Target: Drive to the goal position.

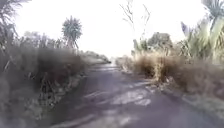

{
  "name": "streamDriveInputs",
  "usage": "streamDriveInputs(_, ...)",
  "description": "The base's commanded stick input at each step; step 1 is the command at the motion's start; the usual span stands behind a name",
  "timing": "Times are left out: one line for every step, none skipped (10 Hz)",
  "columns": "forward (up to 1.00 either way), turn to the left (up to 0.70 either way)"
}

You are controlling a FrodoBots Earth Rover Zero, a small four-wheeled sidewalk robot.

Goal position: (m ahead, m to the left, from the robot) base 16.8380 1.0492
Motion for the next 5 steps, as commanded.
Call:
streamDriveInputs(0.85,0.0)
streamDriveInputs(0.85,0.0)
streamDriveInputs(0.85,0.0)
streamDriveInputs(0.85,0.0)
streamDriveInputs(0.85,0.0)
